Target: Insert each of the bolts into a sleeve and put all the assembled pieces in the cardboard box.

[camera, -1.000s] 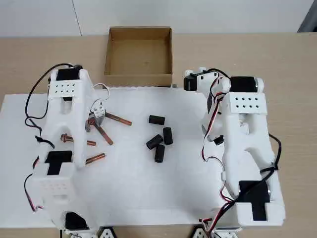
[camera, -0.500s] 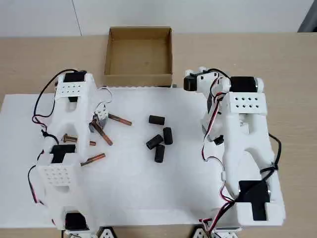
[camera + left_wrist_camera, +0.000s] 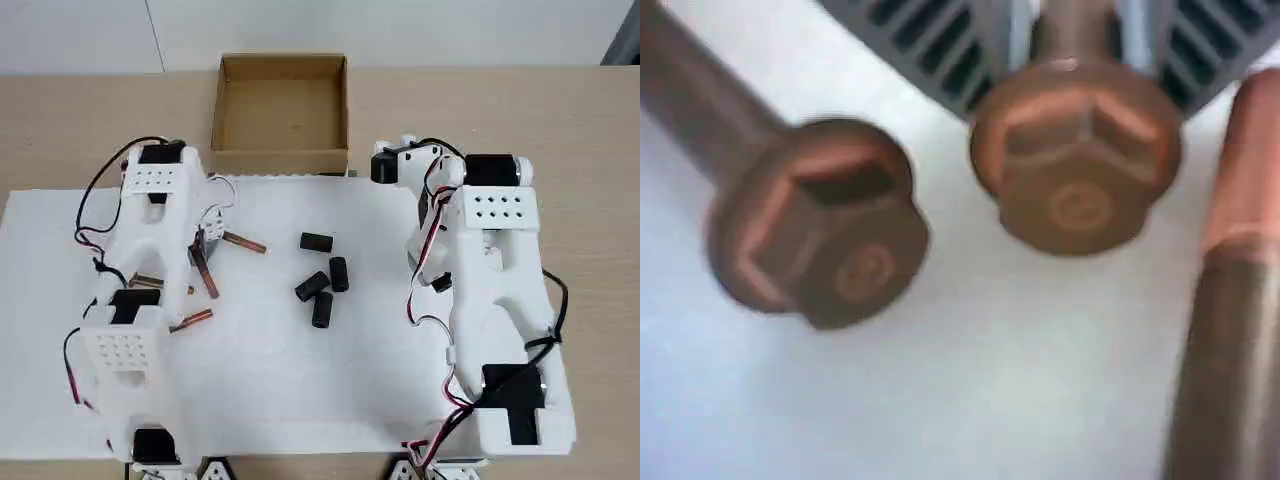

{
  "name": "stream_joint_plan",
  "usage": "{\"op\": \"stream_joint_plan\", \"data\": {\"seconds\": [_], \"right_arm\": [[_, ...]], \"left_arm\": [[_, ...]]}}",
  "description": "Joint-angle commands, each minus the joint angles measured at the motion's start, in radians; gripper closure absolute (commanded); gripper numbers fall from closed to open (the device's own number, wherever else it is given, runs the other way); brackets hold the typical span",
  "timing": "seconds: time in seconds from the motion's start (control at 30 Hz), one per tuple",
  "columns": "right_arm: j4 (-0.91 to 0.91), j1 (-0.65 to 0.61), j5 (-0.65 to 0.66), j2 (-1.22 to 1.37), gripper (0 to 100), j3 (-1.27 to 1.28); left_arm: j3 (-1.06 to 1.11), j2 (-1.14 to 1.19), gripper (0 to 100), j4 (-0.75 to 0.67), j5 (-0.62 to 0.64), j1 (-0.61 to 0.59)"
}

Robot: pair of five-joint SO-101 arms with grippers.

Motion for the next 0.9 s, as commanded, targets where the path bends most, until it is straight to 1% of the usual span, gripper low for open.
{"op": "stream_joint_plan", "data": {"seconds": [0.0, 0.17, 0.37, 0.43, 0.57, 0.87], "right_arm": [[-0.008, 0.004, -0.005, -0.091, 99.1, -0.009], [-0.007, 0.004, -0.003, -0.229, 99.5, -0.009], [0.005, 0.005, -0.003, -0.337, 99.5, -0.005], [0.007, 0.005, -0.003, -0.341, 99.5, -0.009], [0.005, 0.005, -0.002, -0.341, 99.5, -0.009], [0.007, 0.004, -0.008, -0.349, 99.5, -0.009]], "left_arm": [[-0.001, 0.006, 100, 0.040, -0.005, 0.015], [-0.105, -0.078, 100, 0.155, -0.006, 0.017], [-0.214, -0.285, 100, 0.158, -0.009, 0.020], [-0.236, -0.338, 100, 0.158, -0.038, 0.032], [-0.243, -0.410, 100, 0.158, -0.080, 0.064], [-0.245, -0.535, 100, 0.158, -0.086, 0.084]]}}
